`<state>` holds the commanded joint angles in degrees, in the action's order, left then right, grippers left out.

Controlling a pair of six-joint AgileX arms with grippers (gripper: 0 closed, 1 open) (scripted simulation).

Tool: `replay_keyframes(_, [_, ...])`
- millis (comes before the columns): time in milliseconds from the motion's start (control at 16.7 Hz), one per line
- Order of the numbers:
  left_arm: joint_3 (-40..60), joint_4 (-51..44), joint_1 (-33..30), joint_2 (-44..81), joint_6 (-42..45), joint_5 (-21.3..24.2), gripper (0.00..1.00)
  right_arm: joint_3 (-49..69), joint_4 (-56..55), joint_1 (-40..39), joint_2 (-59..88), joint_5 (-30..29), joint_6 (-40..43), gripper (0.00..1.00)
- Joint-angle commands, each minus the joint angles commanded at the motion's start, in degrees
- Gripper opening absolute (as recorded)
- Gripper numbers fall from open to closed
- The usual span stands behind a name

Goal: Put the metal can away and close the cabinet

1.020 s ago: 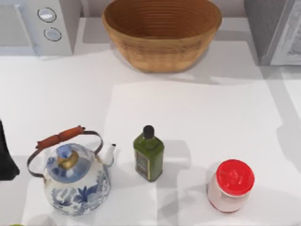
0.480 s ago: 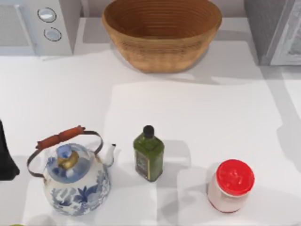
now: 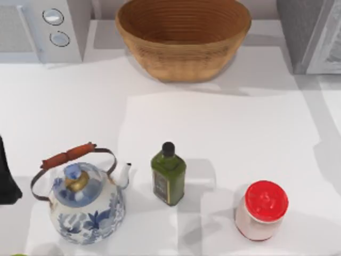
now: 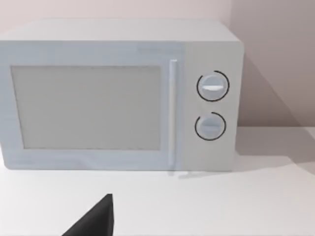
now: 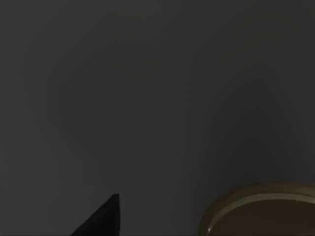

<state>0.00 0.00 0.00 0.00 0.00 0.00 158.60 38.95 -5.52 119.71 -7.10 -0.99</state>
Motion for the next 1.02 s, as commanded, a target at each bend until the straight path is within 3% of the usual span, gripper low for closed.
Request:
replay_keyframes(240, [0.0,0.0,0.0,0.0,0.0,0.0,1.0,-1.72,-0.75,-0.1,-1.63,0.35,0.07,1.0])
replay_keyframes(480, [0.0,0.0,0.0,0.0,0.0,0.0,1.0,-12.27,-4.82,-0.09,-11.52,2.28,0.36,1.0])
replay_keyframes(720, [0.0,0.0,0.0,0.0,0.0,0.0,1.0,-32.43,-11.45,0.07,-28.74,5.07,0.83,1.0])
replay_keyframes(1020, [0.0,0.0,0.0,0.0,0.0,0.0,1.0,-69.32,-21.08,0.76,-56.27,8.25,1.72,1.0])
